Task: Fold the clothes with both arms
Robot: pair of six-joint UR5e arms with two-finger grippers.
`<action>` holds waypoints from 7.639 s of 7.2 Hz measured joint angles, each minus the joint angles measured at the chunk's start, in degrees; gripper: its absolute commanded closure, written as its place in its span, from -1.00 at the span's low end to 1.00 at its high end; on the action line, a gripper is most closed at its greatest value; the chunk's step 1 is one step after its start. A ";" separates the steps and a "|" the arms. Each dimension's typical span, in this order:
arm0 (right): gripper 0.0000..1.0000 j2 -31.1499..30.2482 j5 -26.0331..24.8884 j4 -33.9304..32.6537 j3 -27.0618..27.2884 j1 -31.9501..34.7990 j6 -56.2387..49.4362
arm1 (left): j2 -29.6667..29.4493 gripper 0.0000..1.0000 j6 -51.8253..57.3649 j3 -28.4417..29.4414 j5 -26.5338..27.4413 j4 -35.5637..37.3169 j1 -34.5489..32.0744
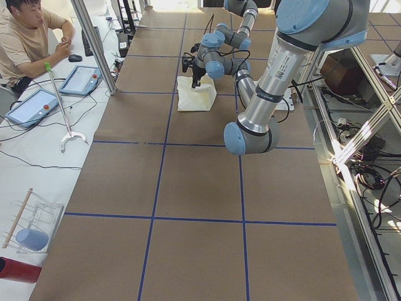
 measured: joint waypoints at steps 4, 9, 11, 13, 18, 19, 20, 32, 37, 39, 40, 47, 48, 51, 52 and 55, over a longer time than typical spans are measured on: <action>-1.00 0.40 0.37 1.24 -1.67 0.22 -3.55 | -0.14 -1.00 3.06 4.10 0.12 -2.00 -0.10; -1.00 0.31 6.14 1.63 6.51 2.54 -8.91 | 1.99 -1.00 14.60 -0.96 -1.75 -2.11 -2.05; -1.00 -0.06 2.78 1.58 8.02 -1.60 -9.18 | 2.28 -1.00 15.07 -1.78 -2.52 -2.12 -2.18; -1.00 -0.18 -4.07 1.48 6.09 -6.87 -9.43 | 2.35 -1.00 14.94 -2.08 -2.64 -2.12 -2.20; -1.00 1.20 -7.59 1.87 -0.87 -5.37 -12.52 | 2.99 -1.00 14.83 -3.37 -2.73 -1.96 -2.21; -1.00 1.63 -7.47 1.89 -2.43 -3.39 -13.94 | 3.12 -1.00 14.83 -3.53 -2.73 -1.95 -2.21; -1.00 2.70 -6.96 2.25 -5.08 -0.71 -15.47 | 3.16 -1.00 14.81 -3.59 -2.74 -1.94 -2.21; -1.00 -2.29 23.08 28.99 -6.79 19.35 -24.31 | 8.56 -1.00 15.78 9.91 -2.97 -38.94 1.38; -1.00 -2.71 22.55 29.00 -6.70 19.43 -24.23 | 8.82 -1.00 15.19 10.24 -3.00 -42.11 6.26; -1.00 -2.77 22.44 29.06 -6.70 19.40 -24.23 | 8.96 -1.00 15.16 10.29 -4.12 -42.73 7.44; -1.00 -2.85 22.41 29.06 -6.70 19.40 -24.23 | 9.25 -1.00 15.12 10.24 -5.19 -43.82 8.72; -1.00 -3.50 22.27 29.09 -6.53 19.47 -24.23 | 16.64 -0.99 12.94 1.20 -11.76 -44.39 10.27; -1.00 -3.82 22.26 29.13 -6.26 19.46 -24.23 | 16.67 -0.91 9.51 0.65 -10.17 -44.25 9.62; -1.00 -4.51 22.19 29.16 -5.54 19.45 -24.23 | 14.56 -0.73 -0.67 3.85 -3.01 -43.22 9.33; -1.00 -4.54 22.17 29.16 -5.47 19.45 -24.23 | 13.70 -0.71 -1.96 4.71 -2.25 -42.71 9.29; -1.00 -4.56 22.22 29.16 -5.39 19.42 -24.23 | 10.13 -0.72 -8.04 4.90 -2.03 -42.65 9.59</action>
